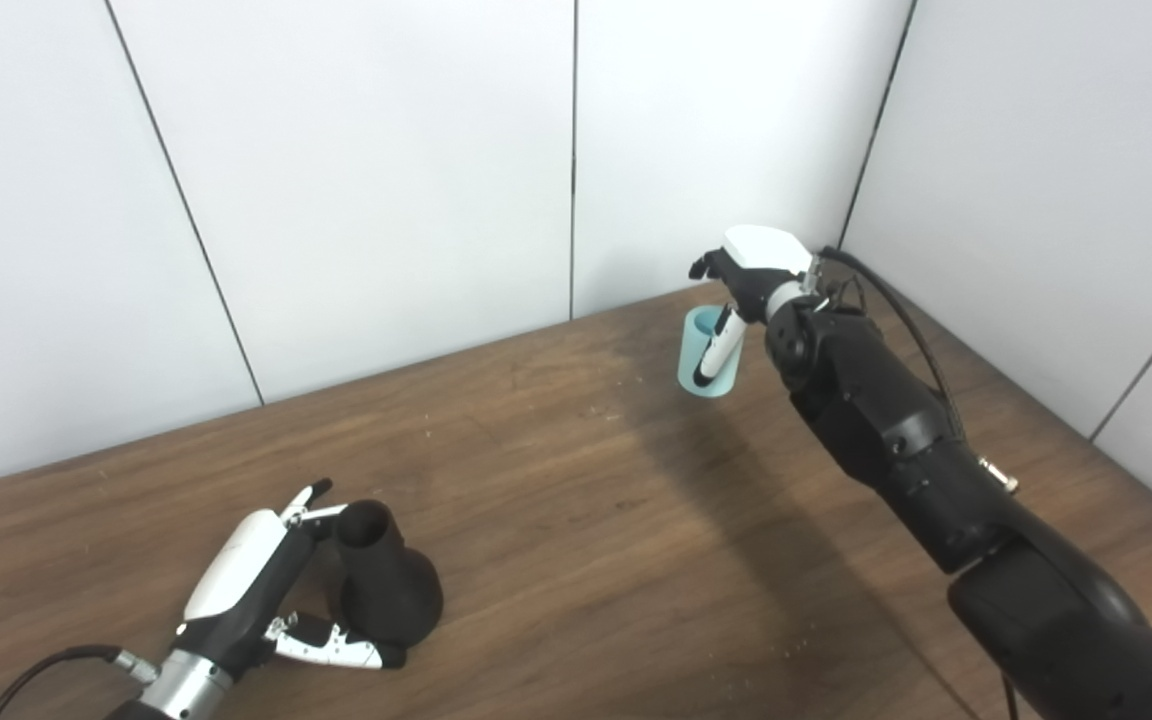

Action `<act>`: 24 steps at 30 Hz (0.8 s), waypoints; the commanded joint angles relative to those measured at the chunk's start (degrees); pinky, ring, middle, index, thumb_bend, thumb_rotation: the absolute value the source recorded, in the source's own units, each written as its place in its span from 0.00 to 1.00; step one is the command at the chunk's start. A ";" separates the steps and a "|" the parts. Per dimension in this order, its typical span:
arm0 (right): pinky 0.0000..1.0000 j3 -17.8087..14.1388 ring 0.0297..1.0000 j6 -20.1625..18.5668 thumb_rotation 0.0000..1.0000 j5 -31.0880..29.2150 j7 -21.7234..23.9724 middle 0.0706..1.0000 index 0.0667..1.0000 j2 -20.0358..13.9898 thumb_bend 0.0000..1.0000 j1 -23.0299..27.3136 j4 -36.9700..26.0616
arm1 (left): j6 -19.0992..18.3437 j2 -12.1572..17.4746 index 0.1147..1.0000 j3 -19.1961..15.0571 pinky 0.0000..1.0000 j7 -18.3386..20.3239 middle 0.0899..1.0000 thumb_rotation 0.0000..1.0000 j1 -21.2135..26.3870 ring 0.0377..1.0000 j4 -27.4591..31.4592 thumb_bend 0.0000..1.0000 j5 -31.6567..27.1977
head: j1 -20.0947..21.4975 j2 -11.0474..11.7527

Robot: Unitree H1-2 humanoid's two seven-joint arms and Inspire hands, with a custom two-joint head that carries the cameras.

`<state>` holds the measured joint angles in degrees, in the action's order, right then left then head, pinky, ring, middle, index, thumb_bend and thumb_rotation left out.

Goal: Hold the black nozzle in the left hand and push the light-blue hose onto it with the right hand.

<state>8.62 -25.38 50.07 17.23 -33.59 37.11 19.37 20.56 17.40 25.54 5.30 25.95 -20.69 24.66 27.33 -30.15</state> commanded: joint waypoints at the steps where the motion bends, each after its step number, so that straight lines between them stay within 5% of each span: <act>1: 0.60 -0.09 0.78 0.93 0.07 -0.43 -1.98 0.80 0.78 -2.40 0.86 3.68 -0.57 | -2.14 1.80 0.41 1.46 1.00 3.77 0.44 0.00 -2.65 0.59 -1.91 0.53 2.92 | 0.05 -0.04; 24: 0.53 1.27 0.61 0.76 0.00 -5.26 -0.91 0.69 0.72 -3.93 0.81 0.35 -1.28 | -3.04 2.01 0.42 1.01 1.00 5.23 0.43 0.00 -3.15 0.59 -0.36 0.53 1.74 | -0.65 -1.32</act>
<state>10.67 -24.63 45.00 17.40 -35.41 35.94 19.05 20.23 17.53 25.25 6.33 25.33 -19.55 24.27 26.63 -31.46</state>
